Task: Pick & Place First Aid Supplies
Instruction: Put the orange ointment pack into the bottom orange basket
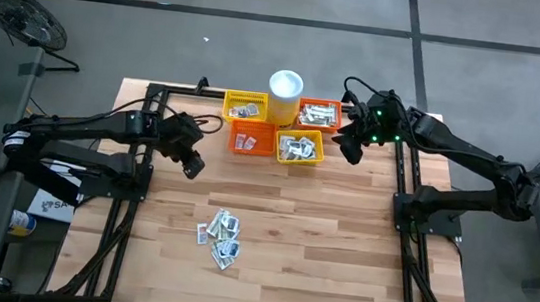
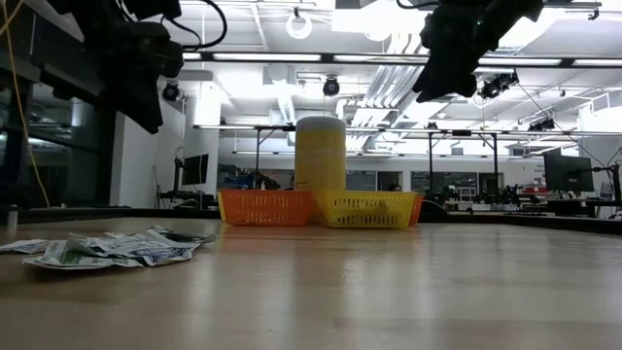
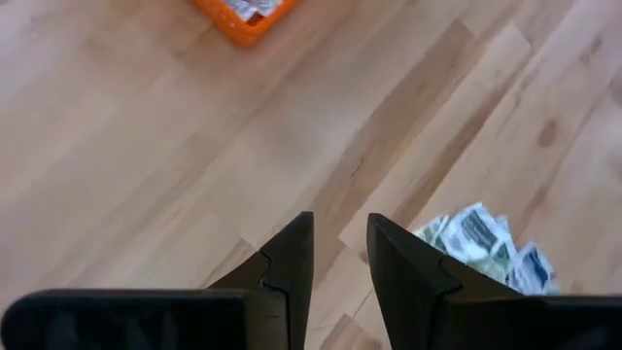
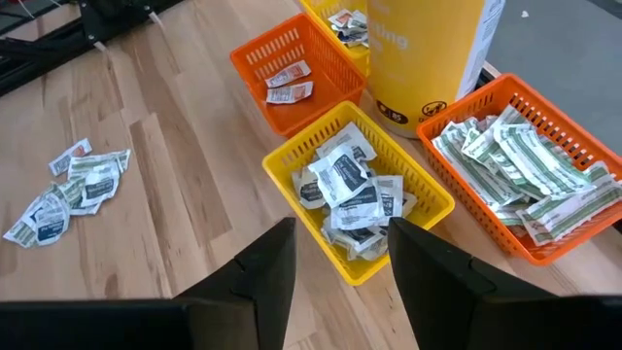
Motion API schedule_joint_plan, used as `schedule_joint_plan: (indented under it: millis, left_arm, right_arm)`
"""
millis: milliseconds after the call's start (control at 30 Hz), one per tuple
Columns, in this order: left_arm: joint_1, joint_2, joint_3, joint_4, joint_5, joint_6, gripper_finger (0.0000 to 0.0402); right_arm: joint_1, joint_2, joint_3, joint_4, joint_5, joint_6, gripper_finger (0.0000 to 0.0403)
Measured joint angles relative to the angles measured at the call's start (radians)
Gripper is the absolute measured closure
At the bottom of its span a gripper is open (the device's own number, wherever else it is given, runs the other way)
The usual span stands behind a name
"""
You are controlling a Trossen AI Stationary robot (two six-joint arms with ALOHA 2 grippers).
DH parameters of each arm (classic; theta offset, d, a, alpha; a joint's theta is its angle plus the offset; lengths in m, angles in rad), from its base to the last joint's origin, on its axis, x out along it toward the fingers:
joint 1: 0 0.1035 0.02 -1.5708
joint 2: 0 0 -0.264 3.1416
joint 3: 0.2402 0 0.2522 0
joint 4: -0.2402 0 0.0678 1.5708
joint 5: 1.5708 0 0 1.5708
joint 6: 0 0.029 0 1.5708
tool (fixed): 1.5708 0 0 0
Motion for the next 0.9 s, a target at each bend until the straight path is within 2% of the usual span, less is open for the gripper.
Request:
schedule_joint_plan:
  millis: [267,500,733,900]
  left_arm:
    - [0.000,0.000,0.000,-0.023,0.066,0.134,0.0302]
    - [-0.004,0.018,-0.025,-0.030,0.190,0.165,0.0302]
    - [-0.108,0.069,-0.078,-0.029,0.214,0.172,0.0302]
    - [-0.206,0.099,-0.093,0.027,0.208,0.149,0.0302]
  right_arm:
    - [0.001,0.000,0.000,0.000,0.024,0.018,0.0245]
    - [0.004,0.000,0.000,0.000,0.049,0.022,0.0245]
    - [0.037,0.000,0.000,0.000,0.130,0.030,0.0245]
    - [0.056,0.000,0.000,0.000,0.145,0.048,0.0245]
